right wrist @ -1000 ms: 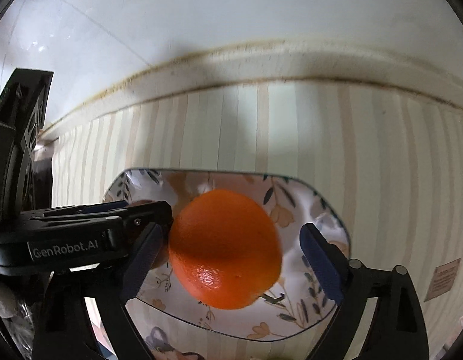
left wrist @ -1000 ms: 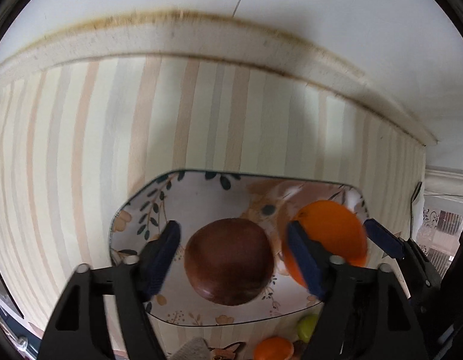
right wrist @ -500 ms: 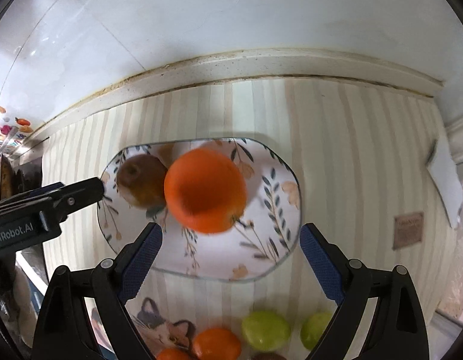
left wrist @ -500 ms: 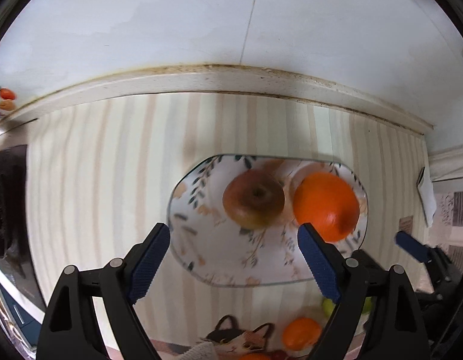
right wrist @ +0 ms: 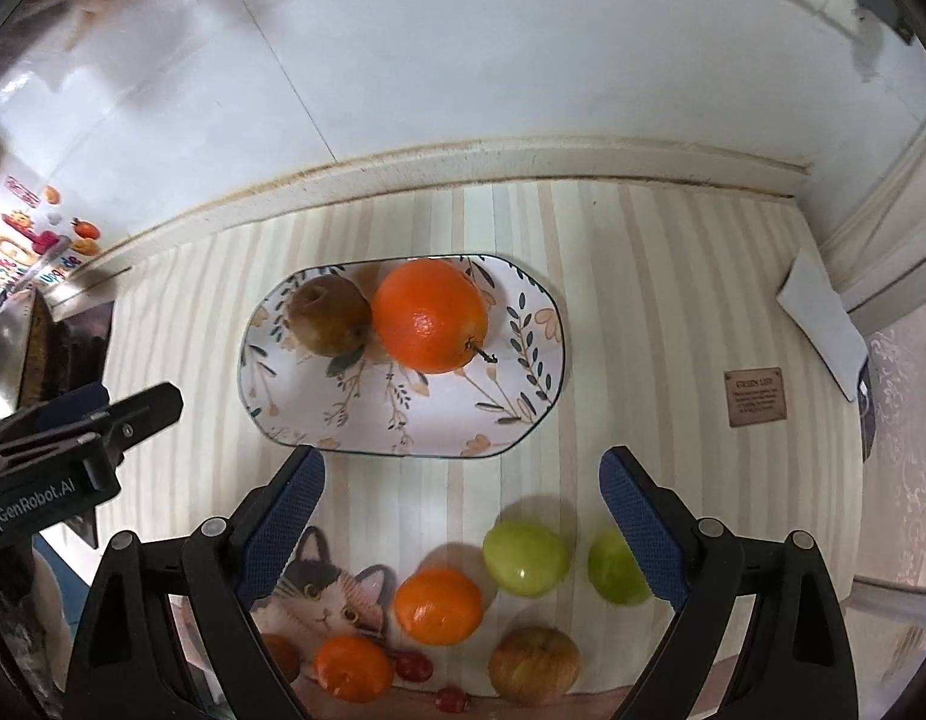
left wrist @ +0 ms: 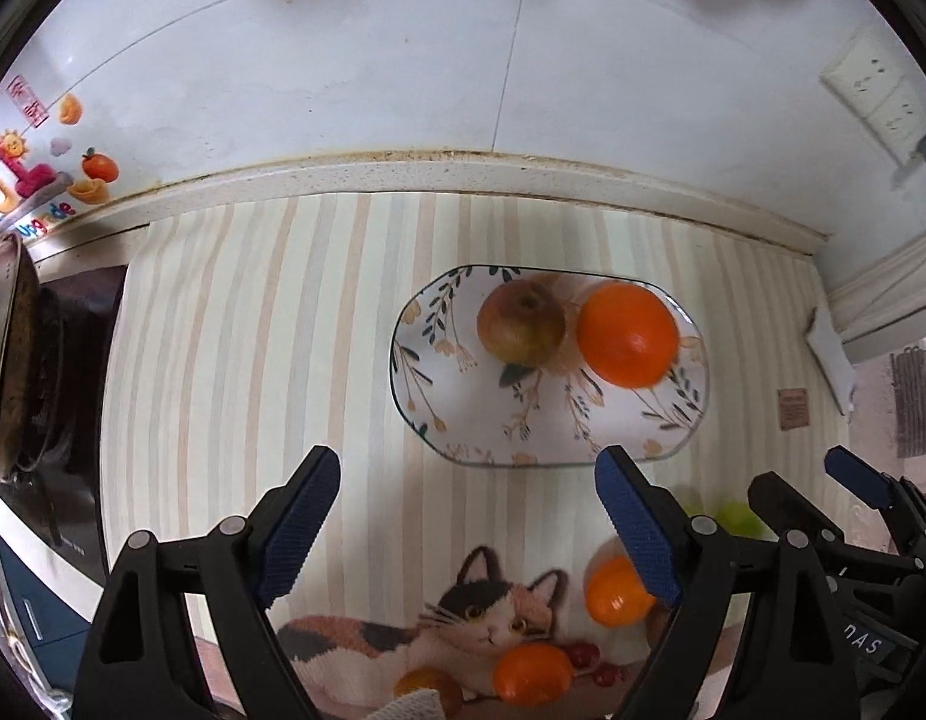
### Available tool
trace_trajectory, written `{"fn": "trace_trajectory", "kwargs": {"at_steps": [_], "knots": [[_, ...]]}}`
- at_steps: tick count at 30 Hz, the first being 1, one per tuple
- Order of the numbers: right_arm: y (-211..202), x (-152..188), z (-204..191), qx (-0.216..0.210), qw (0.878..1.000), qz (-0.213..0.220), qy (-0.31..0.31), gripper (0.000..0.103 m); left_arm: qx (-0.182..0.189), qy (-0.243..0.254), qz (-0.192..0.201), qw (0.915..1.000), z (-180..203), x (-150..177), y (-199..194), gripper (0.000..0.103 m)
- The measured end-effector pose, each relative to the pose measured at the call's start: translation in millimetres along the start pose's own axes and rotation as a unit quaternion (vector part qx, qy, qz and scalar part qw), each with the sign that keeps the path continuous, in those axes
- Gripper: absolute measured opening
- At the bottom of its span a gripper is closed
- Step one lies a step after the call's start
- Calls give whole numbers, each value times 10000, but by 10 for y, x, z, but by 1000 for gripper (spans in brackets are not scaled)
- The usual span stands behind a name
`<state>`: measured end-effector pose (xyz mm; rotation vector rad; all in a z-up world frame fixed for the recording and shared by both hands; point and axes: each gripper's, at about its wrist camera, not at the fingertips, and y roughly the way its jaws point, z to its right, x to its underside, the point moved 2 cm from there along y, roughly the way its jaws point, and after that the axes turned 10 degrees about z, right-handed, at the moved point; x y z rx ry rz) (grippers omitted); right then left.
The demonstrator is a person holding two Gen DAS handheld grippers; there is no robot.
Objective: Organize fruits
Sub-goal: 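Grasp the tangerine by the cat mat with the left tool while the right tool grasps the red-yellow apple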
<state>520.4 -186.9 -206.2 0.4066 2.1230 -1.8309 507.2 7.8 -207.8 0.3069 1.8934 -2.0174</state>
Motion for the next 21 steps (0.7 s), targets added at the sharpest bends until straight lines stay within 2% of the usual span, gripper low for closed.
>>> {"fn": "trace_trajectory", "kwargs": {"at_steps": [4, 9, 14, 17, 21], "knots": [[-207, 144, -1, -154, 9998, 37, 143, 95, 111, 4, 96, 9999, 11, 156, -218, 87], [-238, 491, 89, -259, 9986, -236, 394, 95, 64, 113, -47, 9999, -50, 477, -298, 87], [6, 1046, 333, -114, 9934, -856, 759, 95, -82, 281, -679, 9973, -148, 1049, -75, 87], [169, 1342, 498, 5, 9877, -1185, 1016, 95, -100, 248, -1220, 9922, -210, 1425, 156, 87], [359, 1608, 679, 158, 9811, -1478, 1236, 95, -105, 191, -1694, 9853, -240, 1801, 397, 87]]}}
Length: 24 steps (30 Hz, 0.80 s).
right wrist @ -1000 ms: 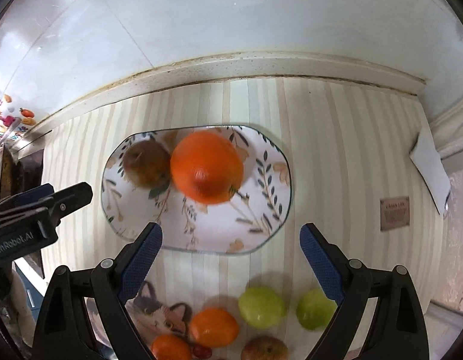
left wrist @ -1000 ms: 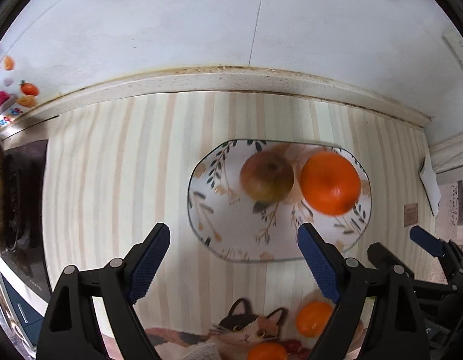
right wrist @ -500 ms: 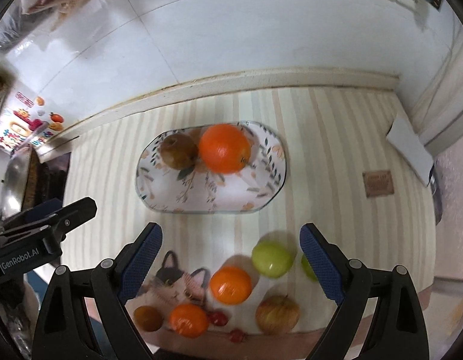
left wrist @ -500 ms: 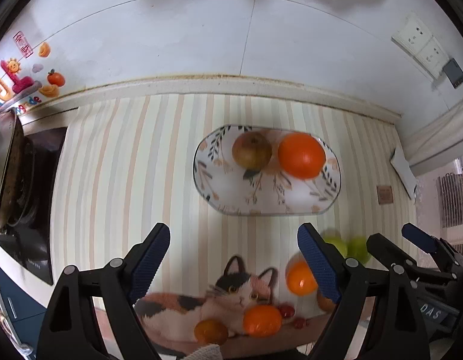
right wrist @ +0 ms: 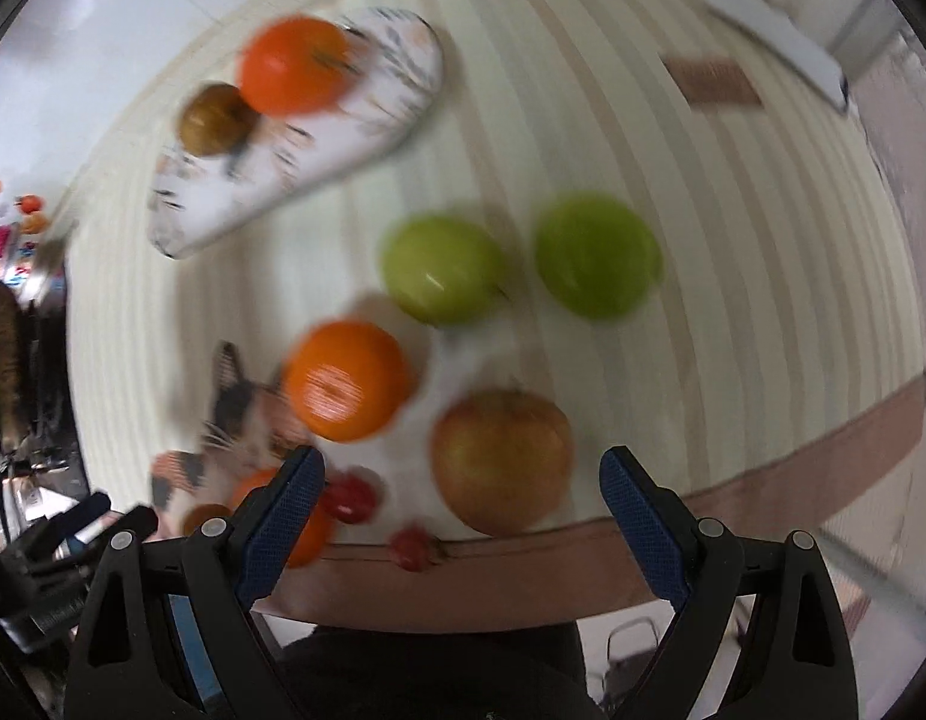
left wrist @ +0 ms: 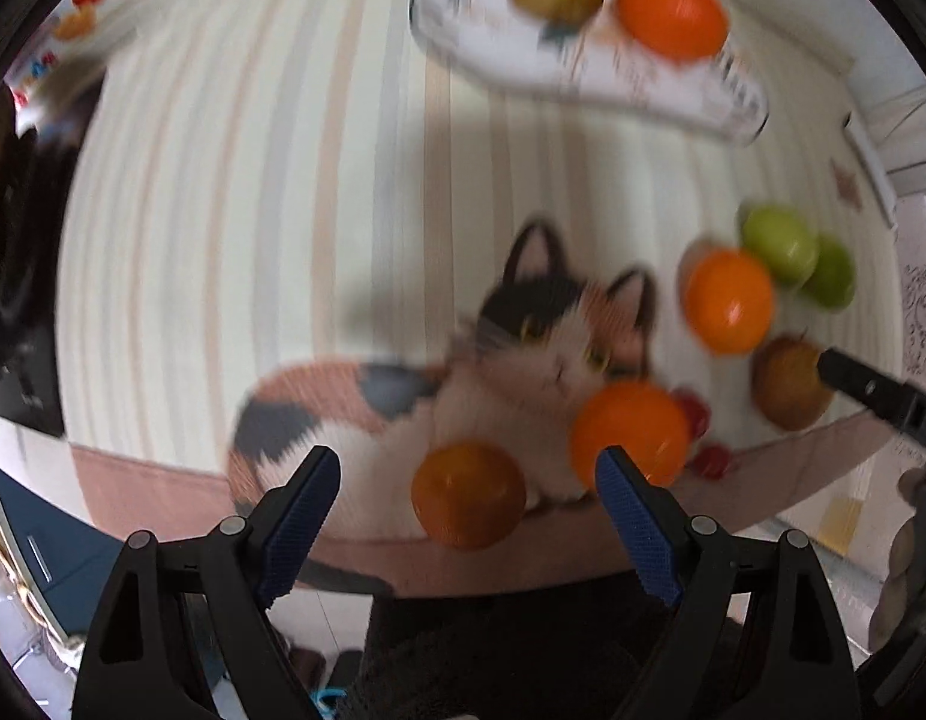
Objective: Organize fruits
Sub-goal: 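Grasp the tangerine by the cat mat with the left tool while the right tool grasps the red-yellow apple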
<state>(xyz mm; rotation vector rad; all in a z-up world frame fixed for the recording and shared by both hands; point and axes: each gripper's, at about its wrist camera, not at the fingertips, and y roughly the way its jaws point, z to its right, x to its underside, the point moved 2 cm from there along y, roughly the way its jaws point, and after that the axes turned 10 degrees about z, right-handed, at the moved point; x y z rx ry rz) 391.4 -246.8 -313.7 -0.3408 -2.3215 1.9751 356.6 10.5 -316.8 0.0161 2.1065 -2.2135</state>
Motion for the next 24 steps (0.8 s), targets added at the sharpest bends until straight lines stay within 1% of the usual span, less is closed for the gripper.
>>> {"fn": "trace_trajectory", "kwargs": {"at_steps": [1, 3, 7, 10, 13, 14, 16, 17, 18, 19, 20, 23, 24], "knots": [[62, 33, 47, 16, 10000, -61, 64, 95, 48, -35, -121, 9999, 5, 59, 85, 87], [154, 78, 110, 43, 9998, -134, 159, 95, 71, -67, -243, 9997, 21, 134, 203, 87], [312, 123, 205, 0, 9991, -260, 338, 95, 113, -128, -424, 9990, 45, 221, 374, 87], [389, 121, 220, -6, 9988, -290, 388, 95, 168, -196, -529, 9983, 56, 269, 470, 87], [457, 96, 205, -29, 9986, -322, 417, 95, 193, -216, -552, 9981, 77, 290, 529, 86], [476, 95, 203, -20, 9986, -332, 420, 95, 179, -217, -553, 9981, 78, 288, 544, 85], [516, 102, 196, -39, 9985, -359, 419, 94, 225, -234, -583, 9978, 58, 287, 584, 75], [532, 106, 183, -55, 9984, -371, 424, 93, 218, -250, -590, 9977, 55, 290, 596, 72], [552, 104, 165, -57, 9984, -380, 424, 92, 182, -251, -566, 9979, 50, 293, 604, 66], [567, 104, 155, -46, 9984, -393, 416, 88, 158, -254, -531, 9981, 39, 290, 611, 59], [584, 109, 150, -30, 9982, -427, 420, 82, 150, -277, -508, 9982, 26, 294, 618, 55], [609, 109, 91, 7, 9986, -386, 365, 71, 201, -330, -452, 9982, 3, 278, 620, 54], [600, 106, 81, -5, 9988, -363, 342, 69, 176, -311, -417, 9985, -10, 283, 610, 54]]}}
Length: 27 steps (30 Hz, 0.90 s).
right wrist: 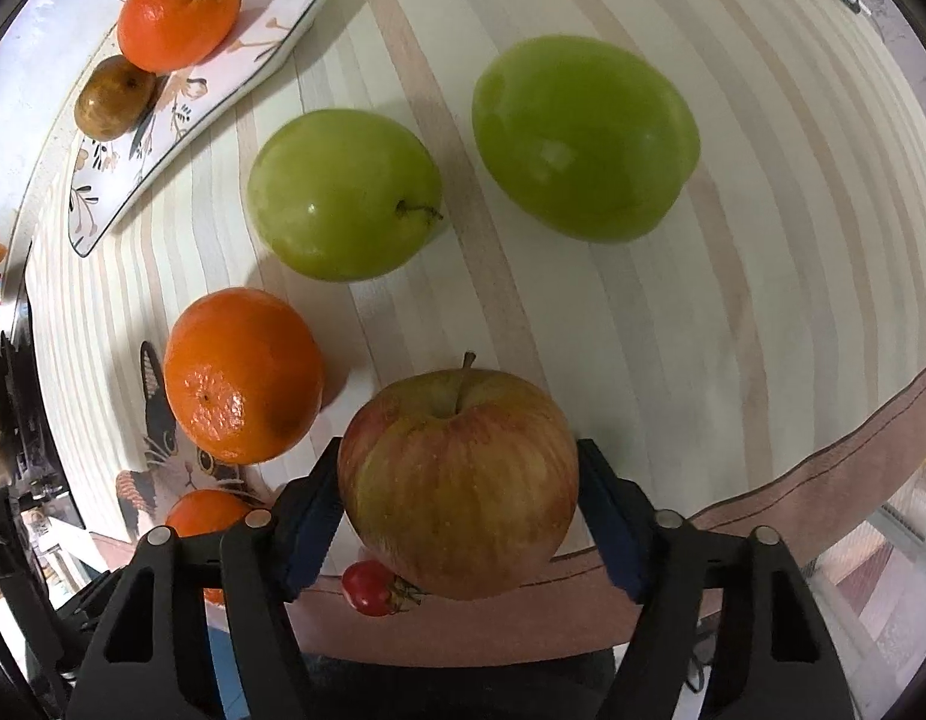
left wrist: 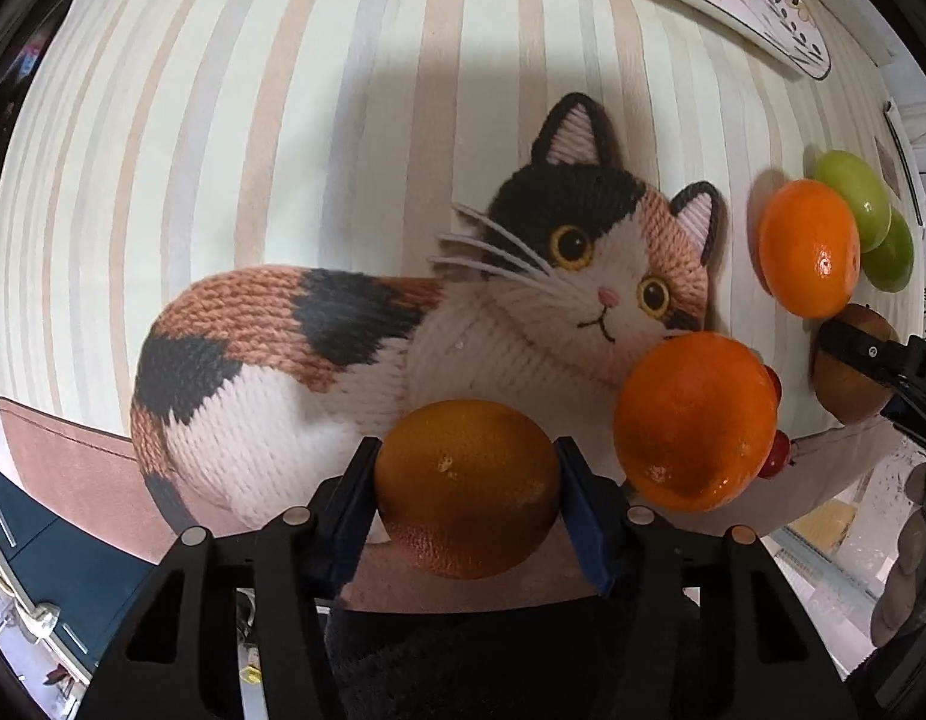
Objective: Organize fruits
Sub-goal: 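Grasp the tangerine by the cat mat with the left tool while the right tool grasps the red-yellow apple, then place the tangerine with the left tool while the right tool places the red-yellow apple on the plate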
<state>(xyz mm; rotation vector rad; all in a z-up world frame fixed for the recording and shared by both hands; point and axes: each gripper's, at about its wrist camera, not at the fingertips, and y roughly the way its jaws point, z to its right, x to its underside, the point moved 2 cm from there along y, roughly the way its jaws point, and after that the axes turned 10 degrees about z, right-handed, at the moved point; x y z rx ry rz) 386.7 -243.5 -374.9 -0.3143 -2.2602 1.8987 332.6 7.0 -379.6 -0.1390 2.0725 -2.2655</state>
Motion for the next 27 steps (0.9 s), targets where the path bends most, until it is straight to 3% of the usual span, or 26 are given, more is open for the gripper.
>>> {"fn": "trace_trajectory", "kwargs": {"at_steps": [8, 15, 22, 27], "knots": [[-64, 18, -58, -67, 10000, 59, 0, 68, 43, 59, 252, 9997, -7, -155, -207, 53], [-693, -163, -151, -644, 9972, 348, -127, 68, 329, 185, 706, 9968, 137, -423, -709, 53], [-957, -642, -724, -1252, 9883, 734, -467, 68, 604, 288, 1254, 9898, 237, -1198, -1184, 53], [-734, -1066, -1218, -1292, 9853, 845, -728, 68, 591, 31, 1061, 9926, 128, -1865, -1058, 53]]}}
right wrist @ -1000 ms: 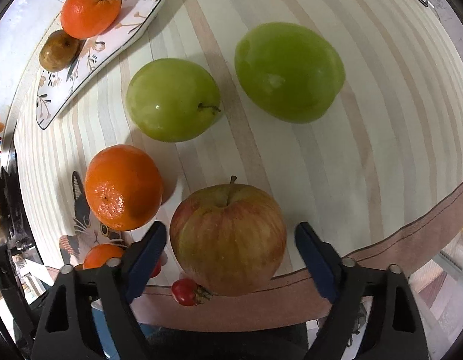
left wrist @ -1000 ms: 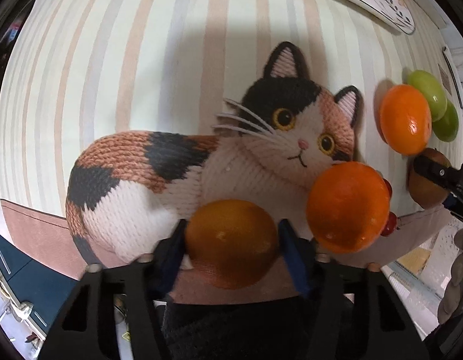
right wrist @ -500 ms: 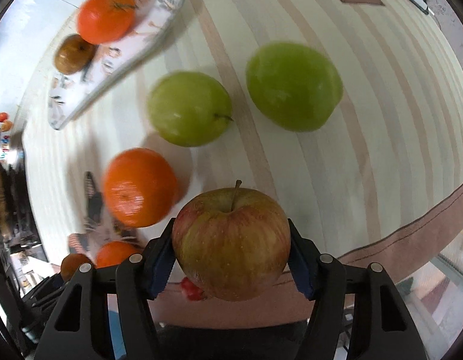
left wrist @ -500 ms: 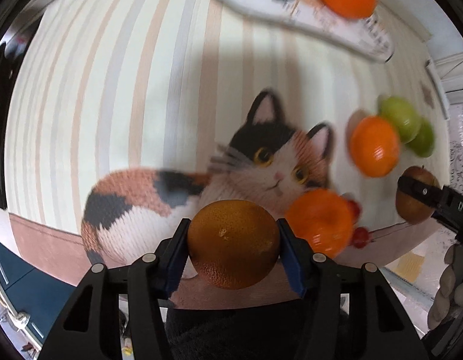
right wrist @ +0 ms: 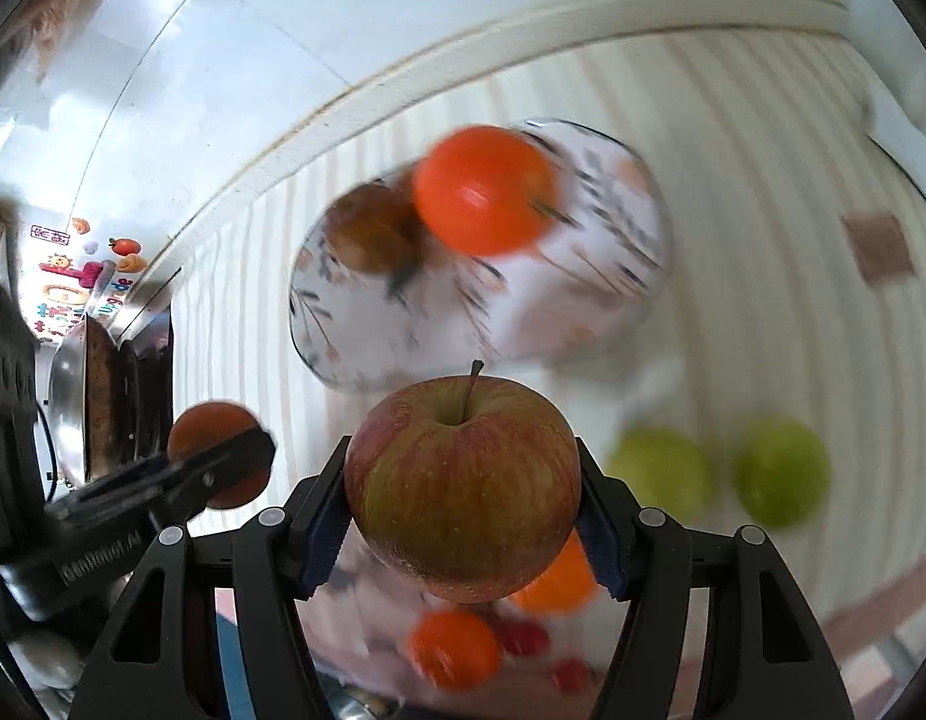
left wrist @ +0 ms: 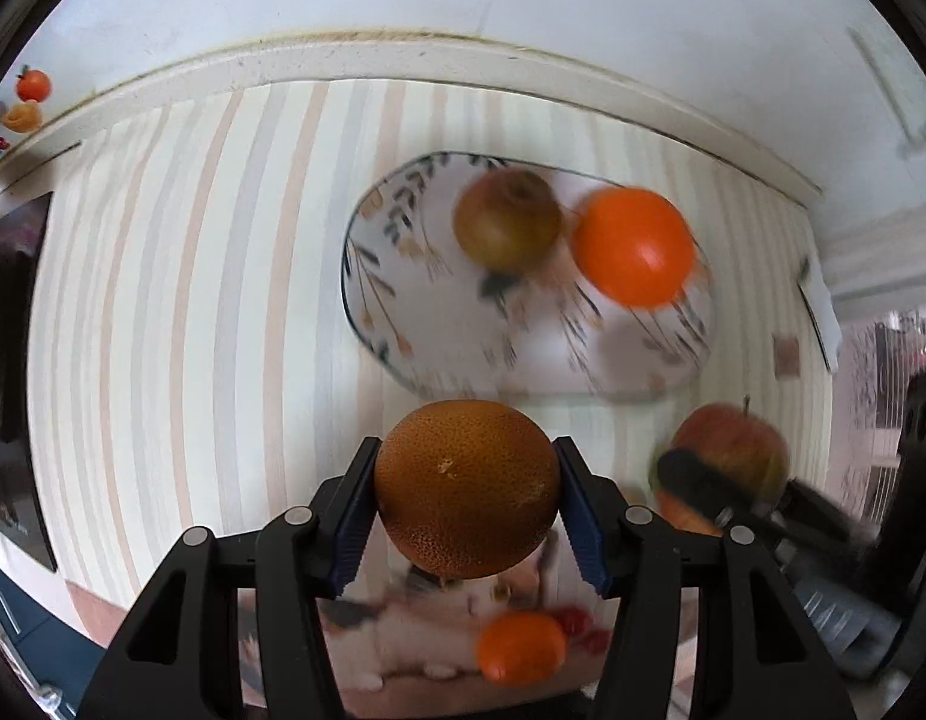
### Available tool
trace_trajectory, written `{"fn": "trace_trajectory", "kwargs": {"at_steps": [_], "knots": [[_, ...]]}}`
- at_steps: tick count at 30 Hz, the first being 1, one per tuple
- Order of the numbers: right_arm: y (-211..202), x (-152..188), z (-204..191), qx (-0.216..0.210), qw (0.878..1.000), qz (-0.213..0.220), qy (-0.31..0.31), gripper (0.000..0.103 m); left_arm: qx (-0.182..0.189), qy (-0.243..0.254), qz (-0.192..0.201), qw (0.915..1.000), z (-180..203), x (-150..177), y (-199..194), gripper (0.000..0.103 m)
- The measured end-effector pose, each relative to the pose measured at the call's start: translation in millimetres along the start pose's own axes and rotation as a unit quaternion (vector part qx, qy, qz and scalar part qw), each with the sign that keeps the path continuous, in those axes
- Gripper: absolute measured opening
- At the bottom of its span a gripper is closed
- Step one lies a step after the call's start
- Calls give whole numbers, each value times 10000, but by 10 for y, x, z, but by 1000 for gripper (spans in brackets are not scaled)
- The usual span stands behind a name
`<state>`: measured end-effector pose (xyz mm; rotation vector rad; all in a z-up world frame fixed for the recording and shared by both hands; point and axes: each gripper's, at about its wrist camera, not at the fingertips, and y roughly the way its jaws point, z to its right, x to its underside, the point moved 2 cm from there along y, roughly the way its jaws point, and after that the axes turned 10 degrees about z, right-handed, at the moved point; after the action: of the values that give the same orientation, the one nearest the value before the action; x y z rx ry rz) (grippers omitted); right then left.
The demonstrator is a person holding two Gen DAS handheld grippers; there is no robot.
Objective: Organize fruits
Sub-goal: 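Place the tangerine with the left tool while the right tool places the red-yellow apple on the plate, then grasp a tangerine with the left tool while the right tool grasps an orange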
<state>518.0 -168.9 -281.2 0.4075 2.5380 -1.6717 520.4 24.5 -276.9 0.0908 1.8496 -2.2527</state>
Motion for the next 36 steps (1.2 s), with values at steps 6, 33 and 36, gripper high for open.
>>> {"fn": "trace_trajectory", "kwargs": {"at_steps": [6, 33, 36], "knots": [[634, -227, -225, 35, 9999, -90, 63, 68, -30, -291, -508, 9983, -168, -462, 483, 53], [883, -297, -437, 600, 9977, -222, -229, 91, -316, -71, -381, 9987, -86, -524, 508, 85], [736, -279, -361, 828, 9960, -120, -320, 91, -409, -80, -227, 9989, -152, -430, 369, 85]]}}
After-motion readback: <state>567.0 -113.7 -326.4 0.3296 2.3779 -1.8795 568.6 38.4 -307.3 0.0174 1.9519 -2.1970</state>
